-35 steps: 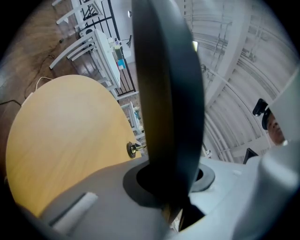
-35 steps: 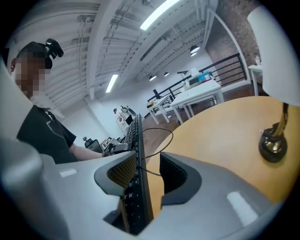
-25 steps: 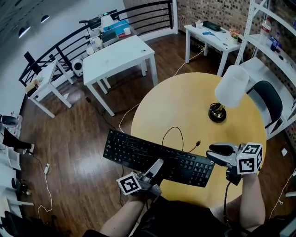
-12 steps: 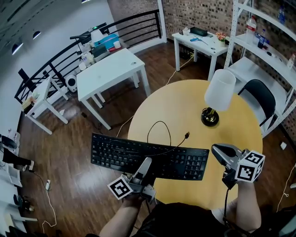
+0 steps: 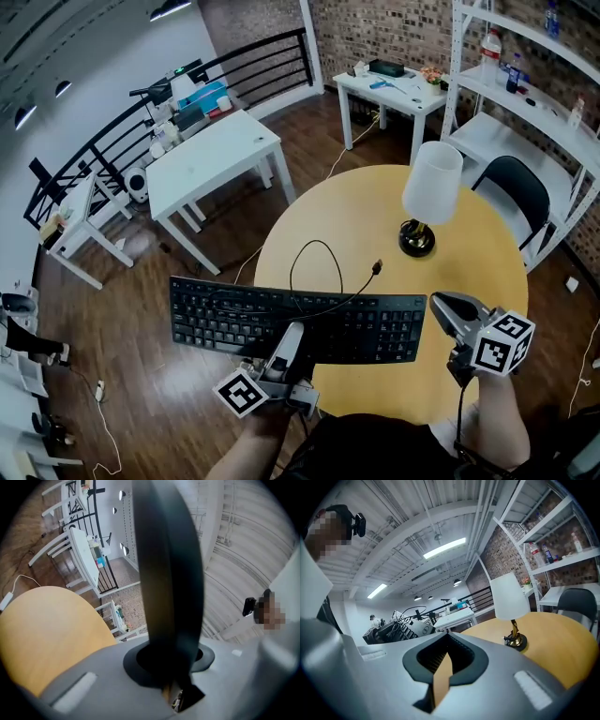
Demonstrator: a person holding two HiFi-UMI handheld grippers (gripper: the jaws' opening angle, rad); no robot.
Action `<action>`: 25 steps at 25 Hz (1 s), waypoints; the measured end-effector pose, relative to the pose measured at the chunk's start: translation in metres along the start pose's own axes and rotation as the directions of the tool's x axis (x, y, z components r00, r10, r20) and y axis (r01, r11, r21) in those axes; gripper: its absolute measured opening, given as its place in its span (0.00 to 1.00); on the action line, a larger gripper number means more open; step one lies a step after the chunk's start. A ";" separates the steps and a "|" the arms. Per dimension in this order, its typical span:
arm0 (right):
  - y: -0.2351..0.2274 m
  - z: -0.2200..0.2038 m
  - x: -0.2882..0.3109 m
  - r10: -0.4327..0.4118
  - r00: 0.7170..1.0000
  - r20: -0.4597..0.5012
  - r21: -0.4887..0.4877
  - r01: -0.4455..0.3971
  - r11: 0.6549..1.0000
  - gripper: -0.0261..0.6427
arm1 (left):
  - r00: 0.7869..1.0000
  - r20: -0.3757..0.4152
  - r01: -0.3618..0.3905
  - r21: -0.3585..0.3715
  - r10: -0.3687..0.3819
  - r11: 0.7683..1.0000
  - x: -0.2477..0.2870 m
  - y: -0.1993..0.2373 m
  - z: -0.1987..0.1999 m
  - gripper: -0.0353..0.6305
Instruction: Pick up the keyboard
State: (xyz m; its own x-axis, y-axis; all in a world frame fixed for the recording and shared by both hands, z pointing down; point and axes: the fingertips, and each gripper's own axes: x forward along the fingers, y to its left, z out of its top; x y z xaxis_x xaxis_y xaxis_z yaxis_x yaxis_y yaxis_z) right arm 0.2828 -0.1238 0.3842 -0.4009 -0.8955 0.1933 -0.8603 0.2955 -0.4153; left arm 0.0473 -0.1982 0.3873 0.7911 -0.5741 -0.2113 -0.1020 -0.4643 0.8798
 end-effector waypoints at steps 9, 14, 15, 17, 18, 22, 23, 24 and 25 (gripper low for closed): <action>0.002 0.002 -0.010 -0.024 0.999 0.029 0.013 0.023 1.000 0.04 | 0.994 0.111 -0.010 -0.010 0.011 1.000 -0.011 -0.001 0.027 0.51; 0.003 -0.002 -0.007 -0.056 0.998 0.004 -0.038 0.056 0.998 0.04 | 0.993 0.115 -0.024 -0.013 0.025 1.000 -0.015 0.005 0.033 0.51; 0.004 -0.004 -0.007 -0.054 0.999 0.001 -0.037 0.054 0.998 0.04 | 0.993 0.111 -0.028 -0.008 0.028 1.000 -0.016 0.006 0.033 0.51; 0.008 -0.004 -0.005 -0.050 0.999 0.003 -0.031 0.050 0.998 0.04 | 0.994 0.108 -0.029 -0.008 0.030 1.000 -0.017 0.005 0.035 0.51; 0.009 -0.004 -0.005 -0.051 0.999 0.003 -0.032 0.051 0.998 0.04 | 0.994 0.109 -0.026 -0.014 0.027 1.000 -0.018 0.004 0.036 0.51; 0.012 -0.007 -0.008 -0.057 0.998 -0.005 -0.041 0.057 0.998 0.04 | 0.993 0.118 -0.006 -0.030 0.009 1.000 -0.020 0.001 0.034 0.51; 0.012 -0.007 -0.010 -0.059 0.998 -0.004 -0.041 0.059 0.997 0.04 | 0.993 0.119 -0.003 -0.031 0.007 1.000 -0.019 0.001 0.034 0.51; 0.011 -0.006 -0.011 -0.062 0.998 -0.002 -0.041 0.061 0.997 0.04 | 0.993 0.120 -0.001 -0.033 0.005 0.999 -0.019 0.002 0.034 0.51; 0.011 -0.006 -0.012 -0.064 0.998 -0.001 -0.042 0.064 0.997 0.04 | 0.993 0.122 -0.001 -0.038 0.006 0.999 -0.018 0.002 0.034 0.51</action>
State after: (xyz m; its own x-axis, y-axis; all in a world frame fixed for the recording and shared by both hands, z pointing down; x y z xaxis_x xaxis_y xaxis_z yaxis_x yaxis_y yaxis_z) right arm 0.2763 -0.1083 0.3826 -0.3452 -0.9122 0.2208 -0.8967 0.2511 -0.3645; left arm 0.0121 -0.2121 0.3785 0.7113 -0.6545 -0.2564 -0.0798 -0.4376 0.8956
